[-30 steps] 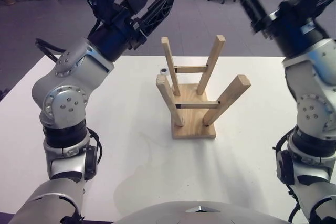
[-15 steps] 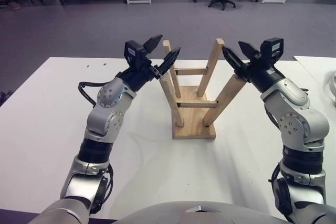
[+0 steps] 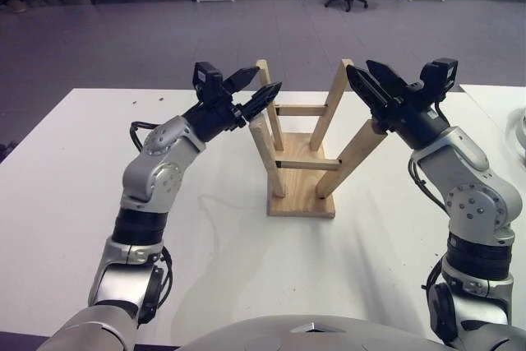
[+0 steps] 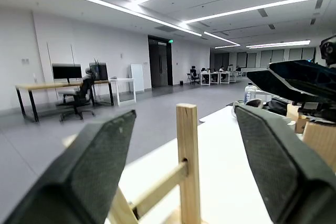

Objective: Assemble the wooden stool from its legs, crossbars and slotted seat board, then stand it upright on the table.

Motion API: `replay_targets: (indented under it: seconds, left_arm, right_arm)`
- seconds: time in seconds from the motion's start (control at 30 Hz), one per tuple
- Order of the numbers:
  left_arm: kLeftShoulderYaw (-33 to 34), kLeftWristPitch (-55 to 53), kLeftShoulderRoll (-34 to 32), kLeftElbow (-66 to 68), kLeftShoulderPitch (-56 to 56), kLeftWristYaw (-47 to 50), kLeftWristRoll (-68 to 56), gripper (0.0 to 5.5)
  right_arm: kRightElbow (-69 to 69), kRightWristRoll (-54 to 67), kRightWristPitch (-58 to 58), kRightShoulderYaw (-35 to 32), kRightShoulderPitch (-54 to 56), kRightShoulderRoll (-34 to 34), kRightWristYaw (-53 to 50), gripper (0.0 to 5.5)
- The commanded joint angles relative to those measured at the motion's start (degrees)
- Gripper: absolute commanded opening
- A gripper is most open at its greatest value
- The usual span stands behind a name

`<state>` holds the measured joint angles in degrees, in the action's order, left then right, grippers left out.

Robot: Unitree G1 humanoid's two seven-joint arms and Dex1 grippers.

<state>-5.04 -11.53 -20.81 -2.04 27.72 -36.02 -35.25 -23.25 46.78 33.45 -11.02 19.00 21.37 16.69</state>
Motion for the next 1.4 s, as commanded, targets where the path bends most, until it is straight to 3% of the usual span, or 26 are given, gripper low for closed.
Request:
replay_targets:
  seconds: [0.03, 0.13, 0.23, 0.4, 0.5, 0.57, 0.67, 0.77, 0.9, 1.0, 1.13, 1.23, 1.33, 1.4]
  left_arm:
    - [-2.9, -4.9, -0.1, 2.9, -7.3, -1.4, 3.0, 3.48]
    - [6.8, -7.2, -0.6, -2.4, 0.4, 2.2, -6.7, 3.48]
    - [16.2, -11.9, -2.0, -2.3, 4.4, 5.9, -14.4, 3.48]
    - [17.1, -9.2, -6.2, 7.2, -4.7, 2.0, -5.7, 3.48]
    - [13.7, -6.2, -11.8, 10.1, -14.8, -2.9, 3.7, 3.48]
    - [11.7, -4.5, -15.6, 11.6, -18.9, -4.2, 9.9, 3.48]
    - [8.9, -2.2, -20.8, 6.2, -27.8, -9.0, 15.7, 3.48]
    - [8.4, -2.7, -28.4, -2.7, -36.3, -15.3, 18.8, 3.48]
    - [9.7, -7.2, -36.2, -11.3, -40.5, -21.2, 18.9, 3.48]
    - [3.1, -10.5, -34.6, -15.7, -39.0, -22.0, 20.0, 3.48]
    - [-10.3, -9.1, -24.4, -7.9, -32.4, -15.6, 30.6, 3.48]
    - [-9.4, -6.3, -16.7, 2.8, -25.4, -5.4, 33.9, 3.48]
    - [-2.1, -5.3, -7.0, 12.1, -19.0, 5.6, 29.9, 3.48]
    - [-0.8, -3.5, -3.4, 11.8, -19.5, 7.2, 28.3, 3.48]
  right_arm:
    - [4.4, 0.4, 1.9, -0.8, -2.4, -2.2, -2.1, 3.08]
    - [4.0, 8.0, 0.4, -6.7, 2.9, -3.0, -2.8, 3.08]
    - [16.8, 4.2, -3.7, -10.1, 4.9, -0.2, 0.7, 3.08]
    - [29.2, -6.2, -6.2, 6.0, -3.3, 0.3, 22.3, 3.08]
    - [15.0, -6.4, -3.4, 19.1, -13.5, -0.4, 29.7, 3.08]
    - [9.6, -8.5, -3.5, 21.5, -17.6, -0.7, 27.6, 3.08]
    - [5.5, -10.2, -3.6, 16.6, -25.3, 3.4, 25.2, 3.08]
    - [5.8, -12.9, -6.0, 11.9, -35.1, 11.7, 30.0, 3.08]
    - [18.7, -15.9, -10.5, 5.9, -28.8, 15.1, 32.2, 3.08]
    - [36.1, -22.3, -19.4, 5.4, -14.1, 11.1, 27.1, 3.08]
    - [60.2, -32.8, -31.0, 11.9, -0.5, 5.8, 26.9, 3.08]
    - [63.8, -35.8, -36.1, 14.7, -2.5, 4.3, 31.0, 3.08]
    - [53.4, -34.0, -36.8, 15.0, -11.2, 3.8, 32.1, 3.08]
    - [46.4, -33.8, -36.1, 13.2, -15.3, 3.4, 28.1, 3.08]
